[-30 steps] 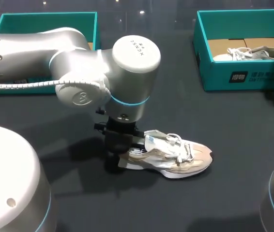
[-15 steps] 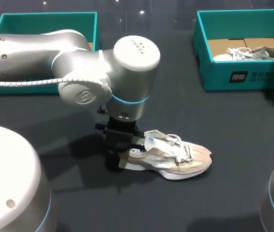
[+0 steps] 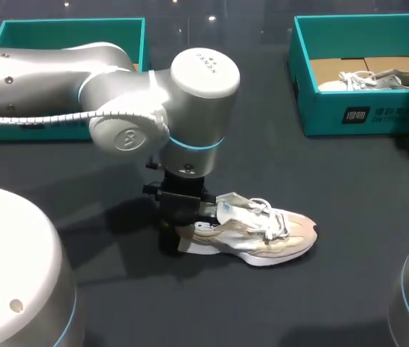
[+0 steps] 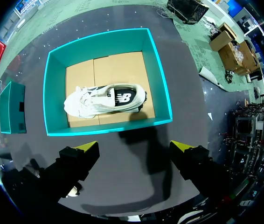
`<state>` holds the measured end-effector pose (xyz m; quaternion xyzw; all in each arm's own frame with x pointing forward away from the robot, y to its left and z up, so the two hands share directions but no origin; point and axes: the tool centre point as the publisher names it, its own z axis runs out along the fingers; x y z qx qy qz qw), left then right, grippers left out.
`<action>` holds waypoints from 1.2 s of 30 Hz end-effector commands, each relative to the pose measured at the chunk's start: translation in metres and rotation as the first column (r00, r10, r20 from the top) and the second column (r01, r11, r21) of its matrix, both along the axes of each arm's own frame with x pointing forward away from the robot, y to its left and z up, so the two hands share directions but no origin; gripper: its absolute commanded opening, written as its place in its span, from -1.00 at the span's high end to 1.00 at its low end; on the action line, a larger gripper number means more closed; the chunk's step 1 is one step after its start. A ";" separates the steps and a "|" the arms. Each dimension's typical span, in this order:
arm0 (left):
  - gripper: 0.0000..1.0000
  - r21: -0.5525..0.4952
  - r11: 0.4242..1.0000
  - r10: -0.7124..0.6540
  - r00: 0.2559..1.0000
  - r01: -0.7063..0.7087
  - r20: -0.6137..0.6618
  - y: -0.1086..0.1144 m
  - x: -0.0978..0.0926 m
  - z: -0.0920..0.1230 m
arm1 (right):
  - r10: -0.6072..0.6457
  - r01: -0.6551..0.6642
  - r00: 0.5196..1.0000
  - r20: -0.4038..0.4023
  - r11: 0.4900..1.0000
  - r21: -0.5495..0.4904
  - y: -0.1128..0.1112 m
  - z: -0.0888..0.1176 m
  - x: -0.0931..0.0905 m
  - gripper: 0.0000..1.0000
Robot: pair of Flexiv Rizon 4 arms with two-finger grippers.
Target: Take the shoe out of the shoebox, open the shoe tongue, remove and reinsert the insole, then place the shoe into the shoebox
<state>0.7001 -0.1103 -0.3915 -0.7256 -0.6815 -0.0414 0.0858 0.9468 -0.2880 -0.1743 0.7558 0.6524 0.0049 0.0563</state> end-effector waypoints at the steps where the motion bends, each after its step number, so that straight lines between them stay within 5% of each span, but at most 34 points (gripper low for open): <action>1: 1.00 0.007 1.000 0.004 1.000 -0.004 -0.003 -0.004 -0.002 -0.006 | -0.001 0.001 1.000 0.001 1.000 -0.001 0.000 0.000 0.000 -1.00; 5: 1.00 0.013 1.000 0.005 1.000 -0.005 0.000 -0.005 -0.003 -0.006 | -0.001 0.001 1.000 0.001 1.000 -0.001 0.000 0.000 0.000 -1.00; 7: 0.50 0.012 1.000 0.006 1.000 -0.006 0.003 -0.005 -0.005 -0.006 | -0.001 0.001 1.000 0.001 1.000 -0.001 0.000 0.000 0.000 -1.00; 11: 0.19 0.005 1.000 0.010 1.000 -0.010 0.011 -0.003 -0.007 -0.001 | -0.001 0.001 1.000 0.001 1.000 -0.001 0.000 0.000 0.000 -1.00; 19: -0.98 -0.041 0.999 0.024 0.999 -0.022 0.048 0.000 -0.012 0.025 | -0.001 0.001 1.000 0.001 1.000 -0.001 0.000 0.000 0.000 -1.00; 27: -1.00 -0.212 0.961 0.185 0.982 -0.176 0.023 0.015 -0.024 0.060 | -0.001 0.001 1.000 0.001 1.000 -0.001 0.000 0.000 0.000 -1.00; 36: -1.00 -0.409 0.823 0.369 0.919 -0.393 -0.140 0.039 -0.038 0.087 | -0.001 0.001 1.000 0.001 1.000 -0.001 0.000 0.000 0.000 -1.00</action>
